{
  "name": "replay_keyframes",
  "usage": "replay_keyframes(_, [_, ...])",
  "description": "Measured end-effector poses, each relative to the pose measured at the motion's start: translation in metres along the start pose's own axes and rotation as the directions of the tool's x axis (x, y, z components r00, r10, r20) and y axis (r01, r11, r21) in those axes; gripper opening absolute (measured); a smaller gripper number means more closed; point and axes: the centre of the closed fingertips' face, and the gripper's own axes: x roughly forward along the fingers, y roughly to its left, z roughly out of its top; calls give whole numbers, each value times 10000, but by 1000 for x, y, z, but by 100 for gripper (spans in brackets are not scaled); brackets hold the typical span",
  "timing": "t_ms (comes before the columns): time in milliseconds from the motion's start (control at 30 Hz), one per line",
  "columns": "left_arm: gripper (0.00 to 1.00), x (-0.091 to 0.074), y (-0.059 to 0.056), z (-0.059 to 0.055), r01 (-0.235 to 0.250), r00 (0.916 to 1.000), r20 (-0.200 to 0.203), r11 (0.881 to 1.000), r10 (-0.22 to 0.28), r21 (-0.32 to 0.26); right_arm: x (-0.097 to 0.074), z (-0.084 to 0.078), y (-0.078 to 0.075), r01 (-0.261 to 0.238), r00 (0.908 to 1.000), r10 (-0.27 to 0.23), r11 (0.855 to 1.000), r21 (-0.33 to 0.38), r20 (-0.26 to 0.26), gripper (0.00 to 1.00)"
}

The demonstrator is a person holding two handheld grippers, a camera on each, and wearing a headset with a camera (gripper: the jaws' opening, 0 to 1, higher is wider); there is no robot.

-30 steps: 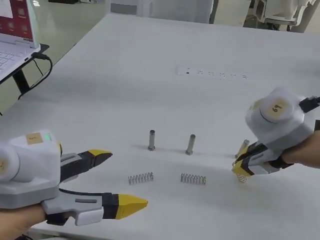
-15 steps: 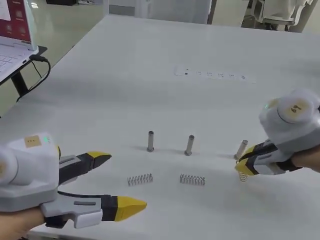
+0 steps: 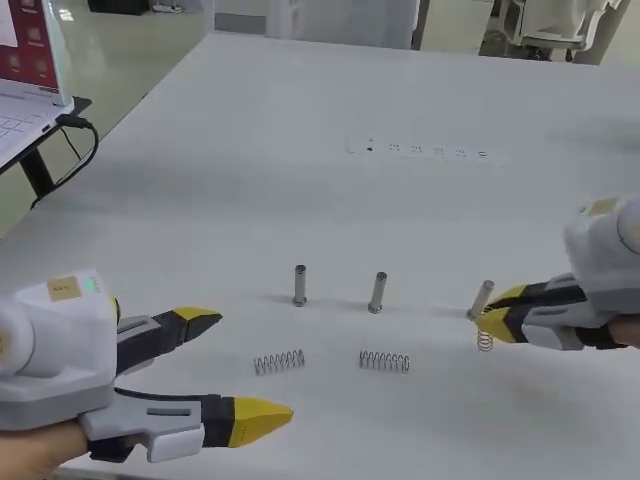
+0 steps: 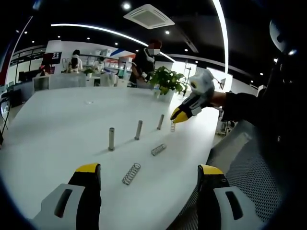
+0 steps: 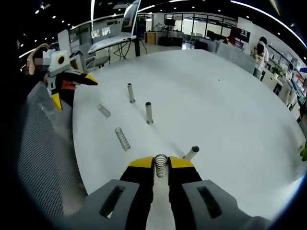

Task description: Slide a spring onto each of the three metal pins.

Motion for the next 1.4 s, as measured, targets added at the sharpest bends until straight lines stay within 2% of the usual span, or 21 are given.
replay_keyframes(233, [79, 1, 0, -1, 19, 10000, -24, 10000, -19, 7, -6, 6, -5, 313, 9965, -320, 9995, 110, 773, 8])
replay_keyframes(300, [79, 1, 0, -1, 16, 10000, -30, 10000, -16, -1, -9, 11, -5, 323, 9924, -356, 9990, 296, 1180, 8])
replay_keyframes(400, [79, 1, 0, -1, 27, 10000, -41, 10000, -27, -5, -12, 15, -8, 446, 9870, -491, 9985, 324, 1530, 8])
replay_keyframes(700, [79, 1, -1, -1, 42, 10000, -41, 10000, -42, -33, -21, 25, -19, 864, 9715, -959, 9949, 528, 2169, 8])
replay_keyframes(800, [79, 1, -1, -1, 50, 10000, -59, 10000, -50, -37, -25, 32, -25, 1047, 9627, -1147, 9931, 533, 2449, 8])
replay_keyframes(1000, [79, 0, -1, -1, 38, 10000, -51, 10000, -38, -32, -26, 42, -35, 1367, 9508, -1476, 9889, 585, 2723, 8])
replay_keyframes(1233, [79, 1, 0, -1, 27, 10000, -36, 10000, -27, -49, -24, 47, -42, 1548, 9451, -1654, 9861, 596, 2818, 8])
replay_keyframes(1400, [79, 1, 0, -1, 11, 10000, -32, 10000, -11, -59, -22, 47, -45, 1576, 9446, -1683, 9857, 604, 2818, 8])
